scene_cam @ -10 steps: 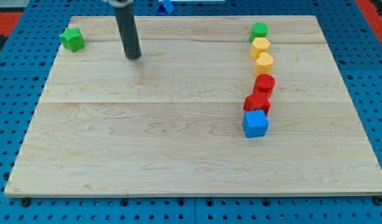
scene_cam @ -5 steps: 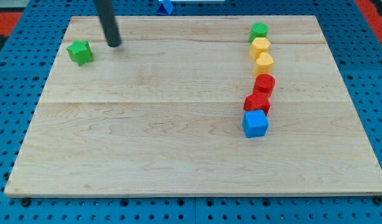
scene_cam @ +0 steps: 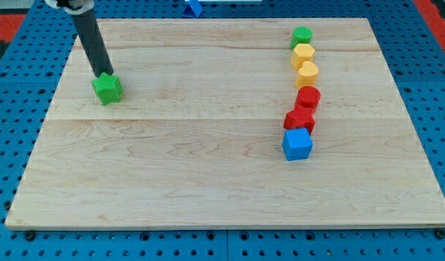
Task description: Move the green star below the cube
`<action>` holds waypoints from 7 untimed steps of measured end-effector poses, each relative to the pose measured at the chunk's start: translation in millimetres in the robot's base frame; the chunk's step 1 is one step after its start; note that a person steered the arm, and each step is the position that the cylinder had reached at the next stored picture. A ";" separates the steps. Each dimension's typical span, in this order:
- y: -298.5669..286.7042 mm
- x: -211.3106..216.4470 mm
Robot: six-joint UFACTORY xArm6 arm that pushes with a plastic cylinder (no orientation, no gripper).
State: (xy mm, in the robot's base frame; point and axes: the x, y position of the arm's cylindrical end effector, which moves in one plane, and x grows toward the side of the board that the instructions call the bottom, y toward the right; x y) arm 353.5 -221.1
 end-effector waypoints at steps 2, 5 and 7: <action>45.3 37.4; 122.7 33.2; 228.0 55.7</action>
State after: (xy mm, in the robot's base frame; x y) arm 409.2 7.0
